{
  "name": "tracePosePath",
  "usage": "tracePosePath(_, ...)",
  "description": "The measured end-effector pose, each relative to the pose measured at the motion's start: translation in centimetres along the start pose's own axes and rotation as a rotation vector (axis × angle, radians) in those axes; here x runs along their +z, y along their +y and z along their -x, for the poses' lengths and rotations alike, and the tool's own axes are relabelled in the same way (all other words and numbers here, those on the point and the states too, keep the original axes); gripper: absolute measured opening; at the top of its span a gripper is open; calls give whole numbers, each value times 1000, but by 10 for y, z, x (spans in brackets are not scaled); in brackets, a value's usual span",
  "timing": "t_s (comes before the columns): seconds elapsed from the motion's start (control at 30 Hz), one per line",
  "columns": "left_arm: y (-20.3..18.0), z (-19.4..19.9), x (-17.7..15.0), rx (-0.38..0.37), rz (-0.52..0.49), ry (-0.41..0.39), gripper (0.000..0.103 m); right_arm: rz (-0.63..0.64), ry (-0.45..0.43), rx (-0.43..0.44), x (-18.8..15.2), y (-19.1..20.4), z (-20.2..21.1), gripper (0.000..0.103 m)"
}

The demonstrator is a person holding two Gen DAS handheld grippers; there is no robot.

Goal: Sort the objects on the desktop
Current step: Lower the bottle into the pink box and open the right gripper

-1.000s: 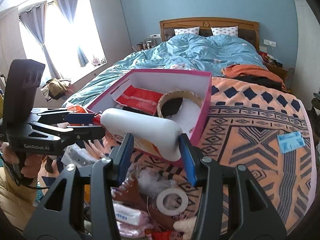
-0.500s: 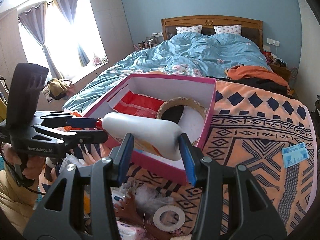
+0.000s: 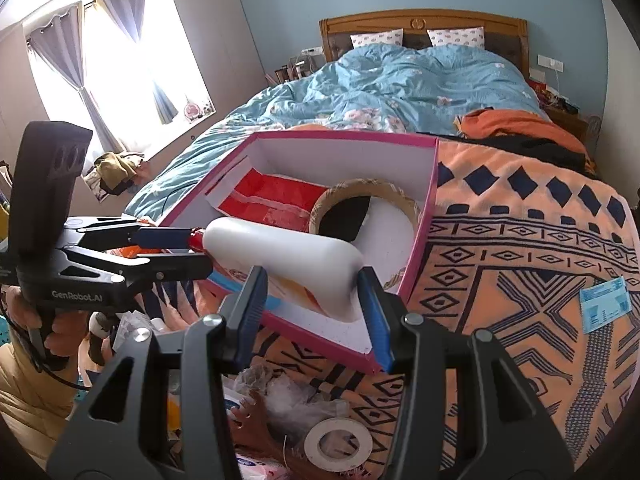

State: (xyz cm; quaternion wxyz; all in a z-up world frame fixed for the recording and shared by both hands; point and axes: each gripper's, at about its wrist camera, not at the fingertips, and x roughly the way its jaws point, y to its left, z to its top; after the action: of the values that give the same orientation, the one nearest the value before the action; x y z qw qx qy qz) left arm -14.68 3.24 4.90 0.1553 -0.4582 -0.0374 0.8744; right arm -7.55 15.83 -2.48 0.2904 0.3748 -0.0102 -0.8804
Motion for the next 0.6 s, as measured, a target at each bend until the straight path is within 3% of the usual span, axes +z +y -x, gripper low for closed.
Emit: tracePosePath(0.6,4,-22,4,6,-13,86,54,2,73,-19,0,-5,-21,50)
